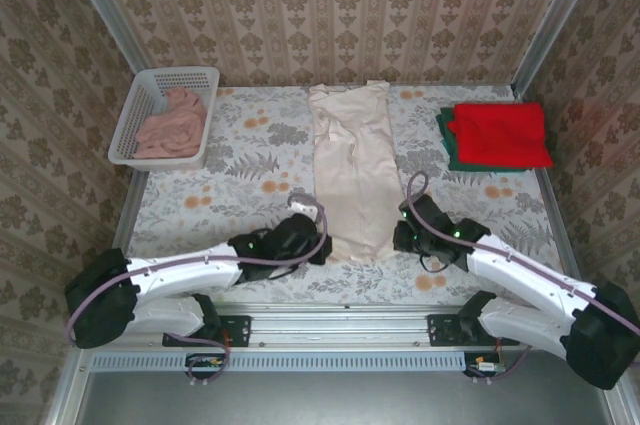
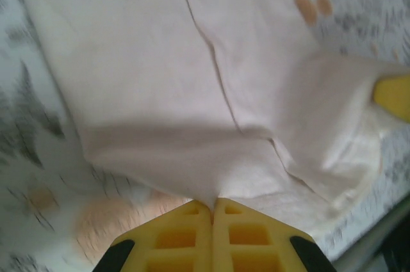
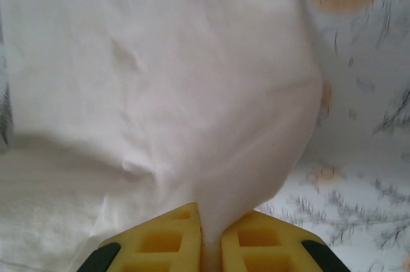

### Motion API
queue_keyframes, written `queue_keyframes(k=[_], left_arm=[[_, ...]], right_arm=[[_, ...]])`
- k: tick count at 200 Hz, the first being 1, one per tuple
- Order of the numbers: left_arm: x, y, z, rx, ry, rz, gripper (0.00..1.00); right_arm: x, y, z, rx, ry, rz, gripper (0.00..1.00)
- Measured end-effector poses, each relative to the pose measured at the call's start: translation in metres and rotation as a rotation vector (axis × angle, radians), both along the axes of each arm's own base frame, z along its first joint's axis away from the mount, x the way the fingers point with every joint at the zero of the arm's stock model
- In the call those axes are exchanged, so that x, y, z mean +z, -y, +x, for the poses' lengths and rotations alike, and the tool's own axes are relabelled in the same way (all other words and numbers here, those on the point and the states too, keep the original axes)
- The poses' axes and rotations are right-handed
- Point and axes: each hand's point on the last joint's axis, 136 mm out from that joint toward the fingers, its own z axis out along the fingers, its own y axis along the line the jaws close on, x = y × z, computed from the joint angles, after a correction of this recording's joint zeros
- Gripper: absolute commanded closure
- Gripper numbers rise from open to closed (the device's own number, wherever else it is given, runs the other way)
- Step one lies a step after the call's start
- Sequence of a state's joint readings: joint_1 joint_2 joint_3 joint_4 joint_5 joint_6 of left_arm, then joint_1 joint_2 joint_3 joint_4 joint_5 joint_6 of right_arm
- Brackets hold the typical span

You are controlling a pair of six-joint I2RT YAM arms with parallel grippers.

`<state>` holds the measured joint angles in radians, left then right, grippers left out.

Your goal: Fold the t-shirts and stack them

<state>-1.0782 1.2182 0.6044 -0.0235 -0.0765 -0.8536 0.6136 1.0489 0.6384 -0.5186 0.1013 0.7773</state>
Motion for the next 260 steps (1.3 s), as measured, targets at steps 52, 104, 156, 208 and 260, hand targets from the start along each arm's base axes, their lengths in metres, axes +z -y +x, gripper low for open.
queue_keyframes(k=[52, 104, 156, 208, 260], left_arm=[[0.012, -0.018, 0.092, 0.114, 0.024, 0.028, 1.0], [-0.009, -0.021, 0.16, 0.123, -0.049, 0.049, 1.0], [-0.034, -0.016, 0.21, 0.103, -0.123, 0.036, 1.0], [-0.049, -0.018, 0.24, 0.085, -0.175, -0.008, 0.73], [-0.049, -0.047, 0.26, 0.135, -0.189, -0.002, 0.5]], right_arm=[[0.019, 0.0, 0.087, -0.037, 0.001, -0.058, 0.88], [-0.008, -0.009, 0.162, -0.01, -0.069, -0.095, 0.9], [-0.022, -0.006, 0.203, -0.006, -0.096, -0.064, 0.85], [-0.033, 0.002, 0.238, 0.041, -0.116, 0.035, 0.63], [-0.02, 0.024, 0.246, 0.038, -0.105, 0.011, 0.49]])
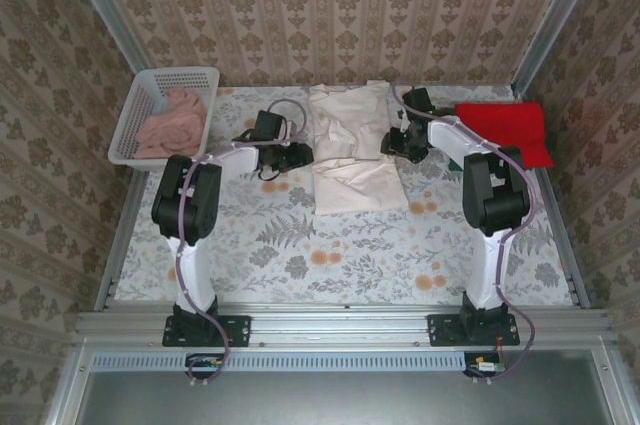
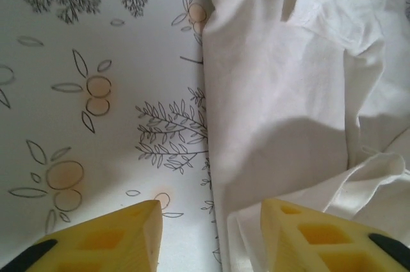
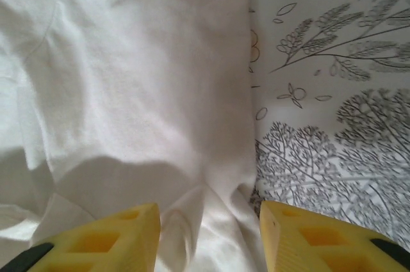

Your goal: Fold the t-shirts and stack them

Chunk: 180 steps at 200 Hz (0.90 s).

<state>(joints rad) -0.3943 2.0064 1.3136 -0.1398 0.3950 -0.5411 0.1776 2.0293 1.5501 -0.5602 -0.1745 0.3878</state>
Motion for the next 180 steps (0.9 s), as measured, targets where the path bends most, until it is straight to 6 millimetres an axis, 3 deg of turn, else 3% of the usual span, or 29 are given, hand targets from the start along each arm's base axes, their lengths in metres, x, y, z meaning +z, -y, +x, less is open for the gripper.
queue_keyframes(k=[31, 48, 59, 74, 87, 110, 124, 155, 180], left_arm=[[0.022, -0.004, -0.008, 0.002, 0.044, 0.006, 0.47], [0.043, -0.005, -0.024, -0.005, 0.098, 0.007, 0.5], [0.058, 0.001, -0.038, -0.027, 0.146, 0.005, 0.52], [0.07, 0.019, -0.059, -0.079, 0.189, -0.012, 0.54], [0.067, 0.032, -0.075, -0.12, 0.201, -0.023, 0.54], [0.031, 0.027, -0.101, -0.141, 0.142, 0.009, 0.54], [0.01, 0.018, -0.113, -0.136, 0.097, 0.044, 0.54], [0.009, 0.027, -0.121, -0.173, 0.109, 0.076, 0.54], [0.019, 0.047, -0.106, -0.214, 0.148, 0.088, 0.54]], right_arm=[[0.041, -0.001, -0.036, -0.004, 0.099, -0.056, 0.5], [0.063, -0.026, -0.054, 0.051, 0.171, -0.035, 0.57], [0.066, -0.044, -0.058, 0.091, 0.191, -0.017, 0.64], [0.051, -0.069, -0.058, 0.139, 0.173, 0.008, 0.65], [0.023, -0.081, -0.054, 0.159, 0.118, 0.013, 0.65], [-0.029, -0.084, -0.046, 0.16, 0.002, -0.001, 0.65], [-0.046, -0.085, -0.038, 0.157, -0.041, -0.016, 0.65], [-0.026, -0.086, -0.001, 0.134, 0.014, -0.037, 0.58], [-0.023, -0.078, 0.018, 0.107, 0.027, -0.057, 0.58]])
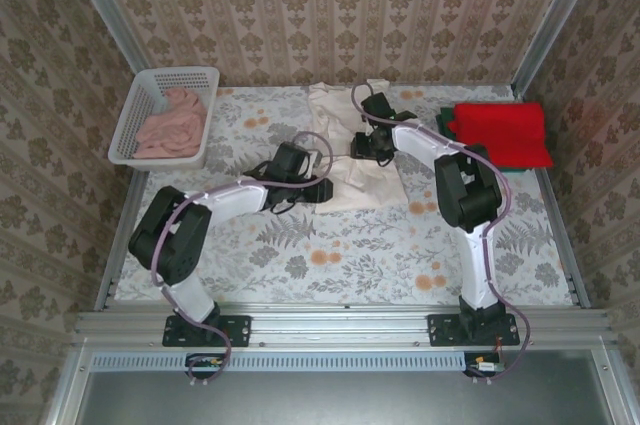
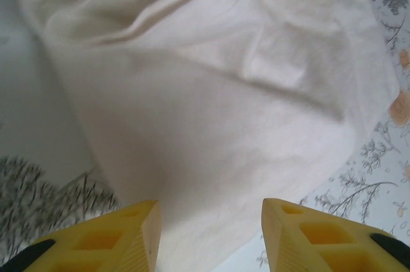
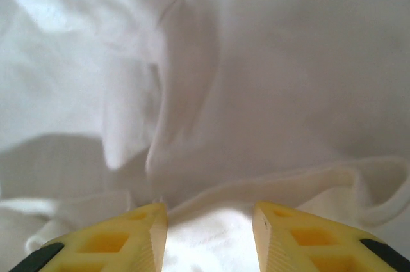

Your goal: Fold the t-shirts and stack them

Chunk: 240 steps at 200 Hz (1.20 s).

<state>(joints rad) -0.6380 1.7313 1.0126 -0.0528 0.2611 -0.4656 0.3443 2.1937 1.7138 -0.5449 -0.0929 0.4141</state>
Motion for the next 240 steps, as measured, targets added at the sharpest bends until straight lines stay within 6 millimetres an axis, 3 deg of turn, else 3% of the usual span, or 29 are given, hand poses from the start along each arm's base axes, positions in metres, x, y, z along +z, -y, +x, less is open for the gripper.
queue_keyframes(k=[33, 73, 107, 134, 149, 169, 195, 222, 240], left_arm=[[0.001, 0.013, 0.053, 0.001, 0.03, 0.047, 0.56], [-0.017, 0.01, 0.093, 0.013, 0.008, 0.095, 0.58], [-0.03, 0.012, 0.111, 0.012, -0.014, 0.114, 0.59], [-0.027, 0.01, 0.116, 0.013, -0.02, 0.119, 0.59], [-0.016, 0.01, 0.124, 0.016, -0.002, 0.113, 0.57], [0.002, 0.011, 0.132, 0.023, 0.037, 0.101, 0.53], [0.022, 0.007, 0.113, 0.019, 0.074, 0.092, 0.52], [0.032, 0.013, 0.06, -0.032, 0.099, 0.057, 0.53], [0.019, 0.018, 0.019, -0.074, 0.083, 0.021, 0.52]], right_arm=[[-0.02, 0.018, 0.003, -0.037, -0.048, -0.034, 0.57], [-0.013, 0.039, -0.001, -0.074, -0.044, -0.062, 0.54], [0.01, 0.059, -0.025, -0.104, -0.021, -0.082, 0.53], [0.026, 0.062, -0.042, -0.104, 0.031, -0.062, 0.53], [0.022, 0.056, -0.052, -0.088, 0.036, -0.059, 0.53], [0.002, 0.048, -0.067, -0.067, 0.002, -0.068, 0.55], [-0.028, 0.045, -0.093, -0.073, -0.028, -0.081, 0.51], [-0.021, 0.04, -0.111, -0.103, 0.02, -0.05, 0.48], [-0.023, 0.036, -0.122, -0.107, 0.016, -0.064, 0.47]])
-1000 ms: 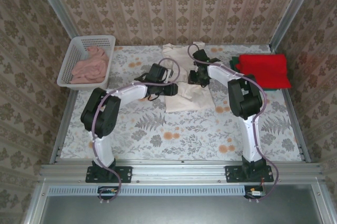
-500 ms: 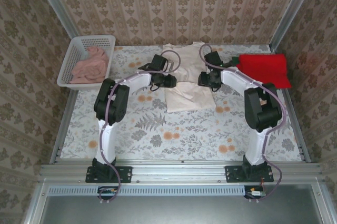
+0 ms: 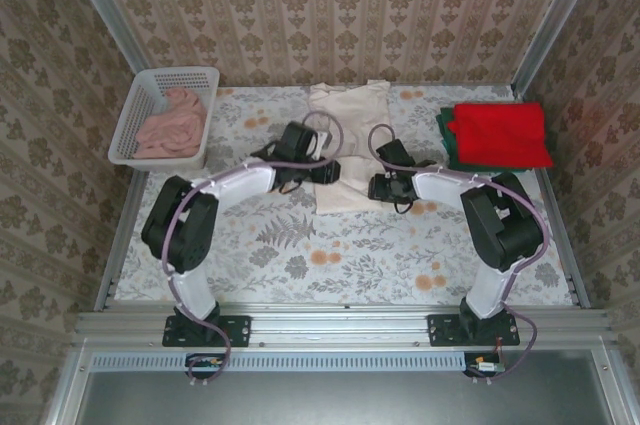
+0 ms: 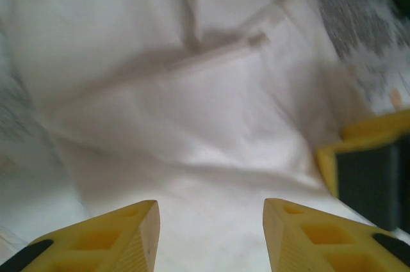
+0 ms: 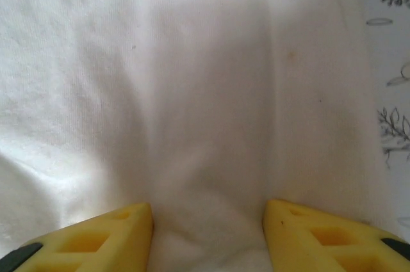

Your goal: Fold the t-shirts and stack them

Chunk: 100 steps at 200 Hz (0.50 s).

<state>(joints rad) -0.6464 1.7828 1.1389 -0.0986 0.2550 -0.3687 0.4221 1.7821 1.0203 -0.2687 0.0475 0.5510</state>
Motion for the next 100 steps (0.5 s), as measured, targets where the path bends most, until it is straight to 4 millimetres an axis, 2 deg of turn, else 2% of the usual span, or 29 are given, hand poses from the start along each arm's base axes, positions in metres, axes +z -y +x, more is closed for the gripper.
queue_keyframes(k=[21, 40, 54, 78, 100], left_arm=[[-0.038, -0.008, -0.038, -0.018, -0.075, 0.019, 0.54], [-0.066, -0.019, -0.052, -0.004, -0.13, 0.052, 0.58], [-0.063, -0.017, -0.046, 0.006, -0.116, 0.031, 0.59], [-0.064, -0.015, -0.044, 0.012, -0.109, 0.021, 0.6], [-0.065, -0.016, -0.044, 0.014, -0.104, 0.019, 0.6]], right_arm=[[0.005, -0.004, -0.005, 0.001, 0.008, -0.026, 0.46], [0.011, -0.01, -0.006, 0.019, 0.011, -0.042, 0.47], [0.021, -0.02, 0.004, 0.04, 0.022, -0.056, 0.46], [0.037, -0.049, 0.044, 0.074, 0.08, -0.049, 0.48], [0.022, -0.062, 0.069, 0.094, 0.068, -0.077, 0.49]])
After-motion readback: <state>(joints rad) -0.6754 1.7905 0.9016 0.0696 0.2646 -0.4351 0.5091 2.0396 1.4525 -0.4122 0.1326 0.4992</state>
